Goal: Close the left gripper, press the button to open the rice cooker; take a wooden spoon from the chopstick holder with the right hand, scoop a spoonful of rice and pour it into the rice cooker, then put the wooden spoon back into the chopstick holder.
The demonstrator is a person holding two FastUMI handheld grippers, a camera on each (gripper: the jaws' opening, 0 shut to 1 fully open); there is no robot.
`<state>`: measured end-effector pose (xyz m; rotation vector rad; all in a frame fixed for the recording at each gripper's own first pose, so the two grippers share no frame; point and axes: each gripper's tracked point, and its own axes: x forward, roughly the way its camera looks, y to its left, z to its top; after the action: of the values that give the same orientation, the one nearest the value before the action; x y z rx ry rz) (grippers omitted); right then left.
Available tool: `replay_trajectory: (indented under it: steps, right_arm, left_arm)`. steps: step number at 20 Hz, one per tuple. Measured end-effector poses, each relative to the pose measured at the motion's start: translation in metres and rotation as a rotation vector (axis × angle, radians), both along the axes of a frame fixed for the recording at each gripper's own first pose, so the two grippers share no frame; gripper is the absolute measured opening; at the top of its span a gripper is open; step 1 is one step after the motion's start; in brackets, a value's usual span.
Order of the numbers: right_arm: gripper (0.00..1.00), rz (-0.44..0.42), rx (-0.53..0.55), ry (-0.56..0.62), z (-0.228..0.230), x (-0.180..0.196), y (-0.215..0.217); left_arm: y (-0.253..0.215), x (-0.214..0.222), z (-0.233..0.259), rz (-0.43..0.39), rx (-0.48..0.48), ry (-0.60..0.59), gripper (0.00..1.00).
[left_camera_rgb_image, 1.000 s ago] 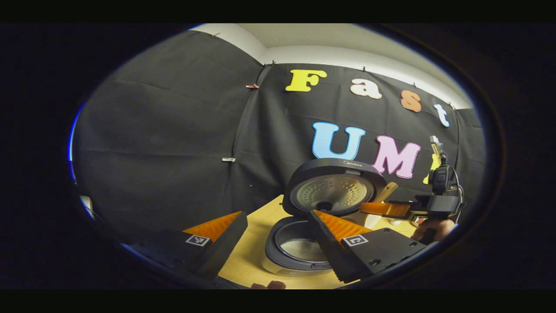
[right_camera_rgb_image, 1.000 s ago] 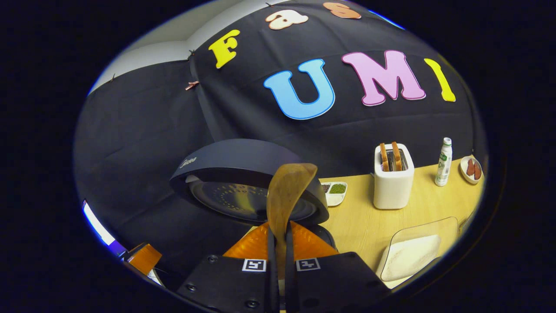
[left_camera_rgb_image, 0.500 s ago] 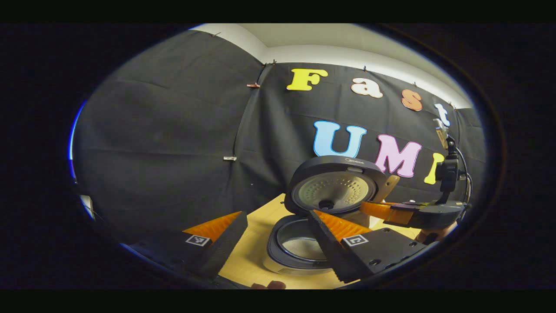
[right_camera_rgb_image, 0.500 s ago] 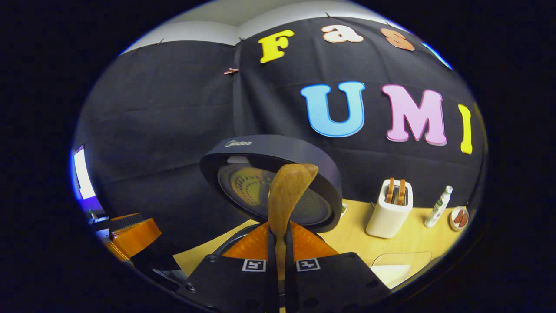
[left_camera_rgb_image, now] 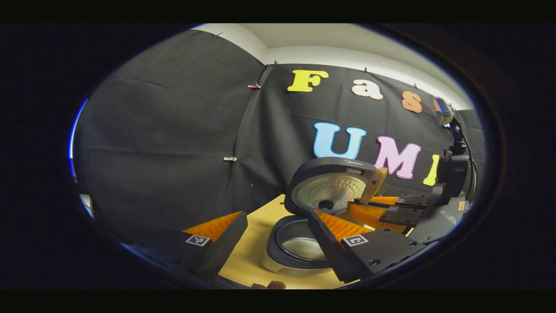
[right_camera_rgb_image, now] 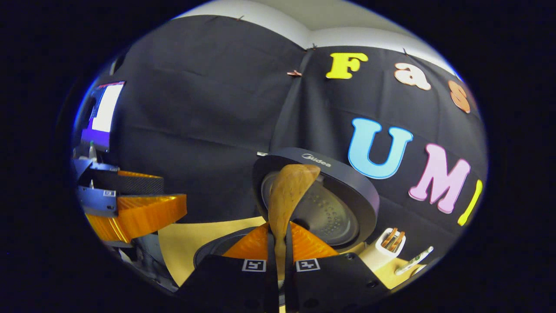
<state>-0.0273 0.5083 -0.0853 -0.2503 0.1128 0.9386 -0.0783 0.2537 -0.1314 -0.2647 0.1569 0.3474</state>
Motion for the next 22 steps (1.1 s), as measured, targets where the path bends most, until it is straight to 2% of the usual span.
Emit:
replay_trajectory:
  steps: [4, 6, 7, 9, 10, 13, 14, 17, 21, 22]
  right_arm:
    - [0.1, 0.057, -0.055, -0.096, -0.002, -0.012, 0.006]
    - [0.1, 0.046, -0.012, -0.003, -0.006, -0.017, 0.005]
    - [0.1, 0.018, 0.022, 0.062, -0.007, -0.014, 0.004]
    - [0.1, -0.04, 0.096, 0.175, -0.011, -0.006, -0.001]
    - [0.1, -0.067, 0.134, 0.227, -0.006, 0.0, -0.011]
    - [0.1, -0.135, 0.235, 0.341, 0.007, 0.011, -0.03]
    - [0.1, -0.154, 0.272, 0.375, 0.013, 0.014, -0.036]
    - [0.1, -0.218, 0.398, 0.489, 0.03, 0.027, -0.062]
    - [0.1, -0.282, 0.509, 0.571, 0.048, 0.037, -0.107]
    - [0.1, -0.295, 0.525, 0.563, 0.051, 0.04, -0.122]
  left_arm:
    - [0.0, -0.001, 0.001, 0.005, 0.0, -0.003, 0.92]
    - [0.0, 0.0, 0.002, 0.006, -0.003, -0.002, 0.95]
    - [-0.001, -0.002, 0.001, 0.006, -0.002, -0.003, 0.92]
    - [-0.002, -0.002, 0.003, 0.005, 0.004, -0.005, 0.95]
    - [-0.002, -0.003, 0.005, 0.005, 0.008, -0.005, 0.98]
    - [-0.006, -0.003, 0.007, 0.003, 0.013, -0.008, 0.92]
    - [-0.007, -0.002, 0.009, 0.0, 0.015, -0.008, 0.95]
    - [-0.016, 0.003, 0.014, -0.013, 0.024, -0.014, 0.95]
    - [-0.032, 0.011, 0.024, -0.045, 0.04, -0.024, 0.92]
    - [-0.036, 0.014, 0.028, -0.054, 0.044, -0.03, 0.95]
